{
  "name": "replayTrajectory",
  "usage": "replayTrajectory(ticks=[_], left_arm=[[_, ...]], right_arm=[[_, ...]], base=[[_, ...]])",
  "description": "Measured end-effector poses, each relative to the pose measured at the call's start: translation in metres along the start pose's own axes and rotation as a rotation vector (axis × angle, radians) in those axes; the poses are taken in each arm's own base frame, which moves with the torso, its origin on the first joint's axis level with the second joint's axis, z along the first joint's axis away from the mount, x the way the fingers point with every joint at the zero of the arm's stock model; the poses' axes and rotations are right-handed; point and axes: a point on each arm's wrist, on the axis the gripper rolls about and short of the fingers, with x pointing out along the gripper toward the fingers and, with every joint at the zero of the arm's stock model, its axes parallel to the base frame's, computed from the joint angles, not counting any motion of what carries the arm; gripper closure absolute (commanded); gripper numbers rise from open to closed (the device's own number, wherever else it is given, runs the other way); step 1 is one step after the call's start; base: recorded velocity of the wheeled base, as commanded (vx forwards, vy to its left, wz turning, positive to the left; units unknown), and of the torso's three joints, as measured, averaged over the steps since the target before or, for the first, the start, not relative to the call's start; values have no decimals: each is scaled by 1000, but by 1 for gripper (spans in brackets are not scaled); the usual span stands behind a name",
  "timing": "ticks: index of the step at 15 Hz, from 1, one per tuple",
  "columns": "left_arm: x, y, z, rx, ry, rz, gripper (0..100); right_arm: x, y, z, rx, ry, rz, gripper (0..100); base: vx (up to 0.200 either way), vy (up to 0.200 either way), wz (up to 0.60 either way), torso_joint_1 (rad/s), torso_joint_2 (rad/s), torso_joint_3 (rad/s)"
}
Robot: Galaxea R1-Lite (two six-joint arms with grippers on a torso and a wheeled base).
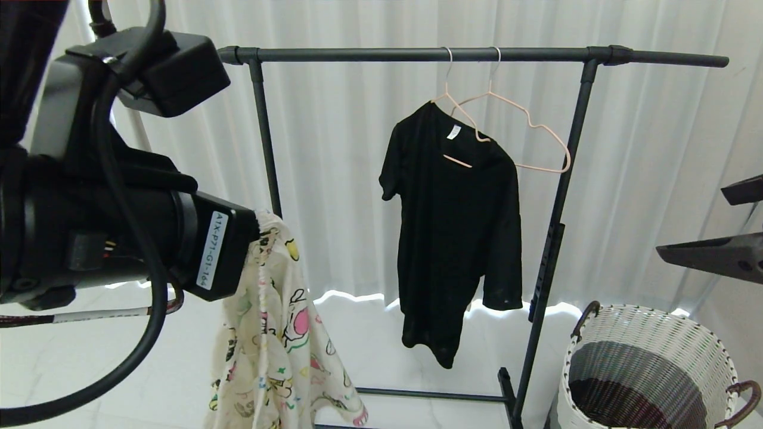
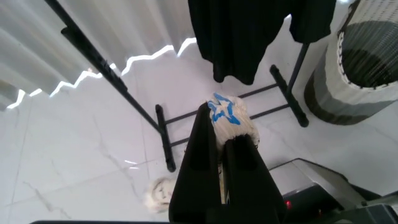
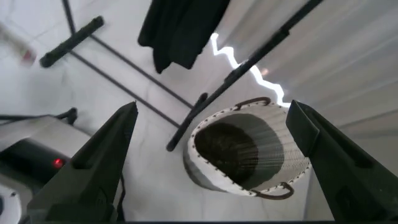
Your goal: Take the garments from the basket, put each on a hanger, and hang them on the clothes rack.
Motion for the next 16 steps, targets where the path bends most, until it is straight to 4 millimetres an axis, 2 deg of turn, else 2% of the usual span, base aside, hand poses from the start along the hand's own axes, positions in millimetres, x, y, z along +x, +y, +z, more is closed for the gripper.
replayTrajectory(ticks=[5,12,16], left_arm=[[-5,7,-4,-14,-7,15,100],[-6,23,-13,-51,13,79,100],[-9,25,-20,-52,22,85,100]], right_arm=[[13,0,-29,-62,-49,-92,0],[46,5,-76,-171,-141,-201,0],[64,-2,-104,-222,-41,-284,0]], base=[[0,0,0,0,0,0],[0,0,0,0,0,0],[0,0,0,0,0,0]])
